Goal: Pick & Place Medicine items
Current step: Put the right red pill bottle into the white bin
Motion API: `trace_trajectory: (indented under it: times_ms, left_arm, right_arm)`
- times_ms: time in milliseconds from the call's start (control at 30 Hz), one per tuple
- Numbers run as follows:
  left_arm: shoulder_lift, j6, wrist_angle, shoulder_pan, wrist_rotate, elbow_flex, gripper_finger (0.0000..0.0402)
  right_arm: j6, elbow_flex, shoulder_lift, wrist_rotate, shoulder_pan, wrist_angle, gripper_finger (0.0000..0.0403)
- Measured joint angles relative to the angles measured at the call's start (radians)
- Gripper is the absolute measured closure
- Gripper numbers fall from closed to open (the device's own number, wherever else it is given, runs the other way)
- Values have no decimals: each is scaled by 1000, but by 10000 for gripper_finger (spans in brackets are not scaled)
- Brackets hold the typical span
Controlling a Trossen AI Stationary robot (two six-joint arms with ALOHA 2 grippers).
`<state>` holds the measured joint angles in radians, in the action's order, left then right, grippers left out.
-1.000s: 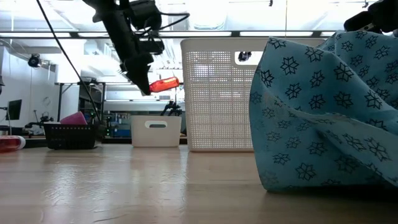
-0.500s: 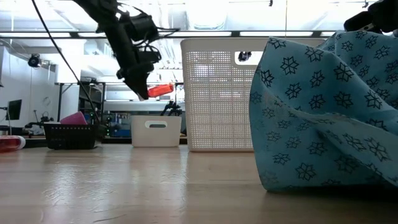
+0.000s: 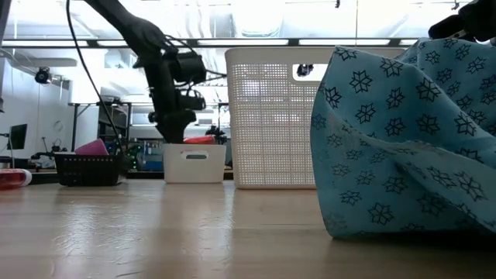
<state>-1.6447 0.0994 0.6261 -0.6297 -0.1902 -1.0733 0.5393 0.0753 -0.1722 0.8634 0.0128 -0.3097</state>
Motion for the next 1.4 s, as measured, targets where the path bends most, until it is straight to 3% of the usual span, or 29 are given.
trace_trajectory:
  times_ms: [600, 1067, 1400]
  left_arm:
    - [-58, 0, 2, -28, 31, 0, 252]
    - [-59, 0, 3, -28, 45, -2, 171]
    - [-59, 0, 3, -28, 45, -3, 159]
  right_arm:
    - [0, 0, 0, 0, 0, 0, 179]
    - [0, 0, 0, 0, 0, 0, 179]
    - [0, 0, 0, 0, 0, 0, 179]
